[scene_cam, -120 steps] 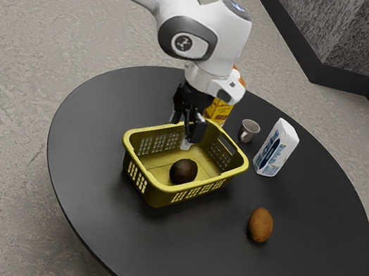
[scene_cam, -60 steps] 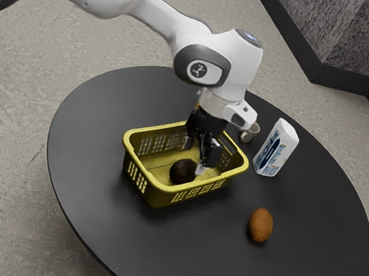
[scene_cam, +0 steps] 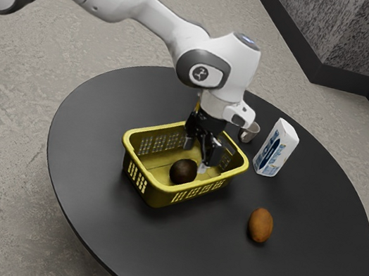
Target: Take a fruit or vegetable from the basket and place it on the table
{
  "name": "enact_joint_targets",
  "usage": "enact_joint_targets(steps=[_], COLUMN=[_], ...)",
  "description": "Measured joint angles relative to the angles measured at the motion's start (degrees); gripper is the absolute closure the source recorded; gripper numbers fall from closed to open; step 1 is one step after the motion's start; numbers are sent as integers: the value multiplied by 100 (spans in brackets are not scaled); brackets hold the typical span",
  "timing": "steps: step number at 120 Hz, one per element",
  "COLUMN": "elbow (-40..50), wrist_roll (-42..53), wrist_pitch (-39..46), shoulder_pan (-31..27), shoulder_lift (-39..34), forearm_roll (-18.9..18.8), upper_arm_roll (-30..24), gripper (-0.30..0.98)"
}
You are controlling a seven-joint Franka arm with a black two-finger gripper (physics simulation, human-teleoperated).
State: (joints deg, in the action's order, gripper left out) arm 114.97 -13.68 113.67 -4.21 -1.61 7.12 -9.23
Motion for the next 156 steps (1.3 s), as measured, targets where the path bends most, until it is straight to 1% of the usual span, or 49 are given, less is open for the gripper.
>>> enact_joint_targets(steps=[17, 49, 124, 156], elbow=[26, 101, 194, 203], wrist_roll=[-8, -18, -57, -38], wrist_pitch=[-94, -157, -152, -52], shoulder_pan=[27, -162, 173, 124], shoulder_lift=[4, 83, 84, 167], forearm_roll=[5, 9, 31, 5], upper_arm_roll=[0, 7, -46, -42], gripper=[0, 0, 0, 0])
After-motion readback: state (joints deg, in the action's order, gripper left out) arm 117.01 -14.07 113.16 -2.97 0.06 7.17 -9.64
